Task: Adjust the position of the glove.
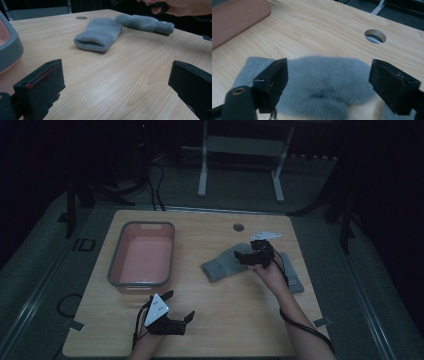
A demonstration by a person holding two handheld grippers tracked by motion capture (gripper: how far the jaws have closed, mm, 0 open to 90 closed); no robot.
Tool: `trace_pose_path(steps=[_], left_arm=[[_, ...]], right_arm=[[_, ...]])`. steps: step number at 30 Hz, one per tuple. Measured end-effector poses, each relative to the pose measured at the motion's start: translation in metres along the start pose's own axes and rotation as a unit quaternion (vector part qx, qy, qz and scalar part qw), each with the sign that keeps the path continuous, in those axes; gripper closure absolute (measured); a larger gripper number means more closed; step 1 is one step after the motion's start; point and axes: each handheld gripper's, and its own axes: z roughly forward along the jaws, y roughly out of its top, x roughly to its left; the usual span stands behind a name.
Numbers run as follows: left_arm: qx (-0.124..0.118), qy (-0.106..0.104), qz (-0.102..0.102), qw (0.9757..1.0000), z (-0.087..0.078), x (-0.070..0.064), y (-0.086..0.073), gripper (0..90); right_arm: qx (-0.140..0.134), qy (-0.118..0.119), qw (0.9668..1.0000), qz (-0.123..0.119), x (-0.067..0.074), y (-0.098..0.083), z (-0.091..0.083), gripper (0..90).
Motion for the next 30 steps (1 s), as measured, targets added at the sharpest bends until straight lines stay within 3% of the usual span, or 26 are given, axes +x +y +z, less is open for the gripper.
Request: trace_pose_path(steps=[11,13,16,21,25,30], left_arm=[[0.01,-0.003,0.009,0.9999,0.002,-0.002,0.0,0.7],[0.01,-0.003,0.009,0.9999,0.002,-0.002,0.0,0.7],[0.009,-0.003,0.012,0.9999,0.002,-0.002,0.0,0.7],[0.012,-0.003,0.014,0.9998,0.002,-0.002,0.0,0.7],[0.013,-0.003,0.015,0.9998,0.002,-0.002,0.0,0.7],[0.015,-0.004,0.017,0.9997,0.003,-0.002,0.0,0.7]], right_arm=[[0.036,-0.016,0.9992,0.007,-0.001,-0.005,0.039,17.2],[0.042,-0.019,0.9989,0.001,0.0,-0.006,0.044,20.6],[0.052,-0.024,0.9983,-0.008,0.002,-0.011,0.05,21.1],[0.058,-0.02,0.9981,0.005,0.003,-0.022,0.059,23.2],[0.053,-0.029,0.9982,-0.007,0.006,-0.028,0.062,28.2],[0.056,-0.021,0.9982,-0.013,0.005,-0.028,0.062,35.9]])
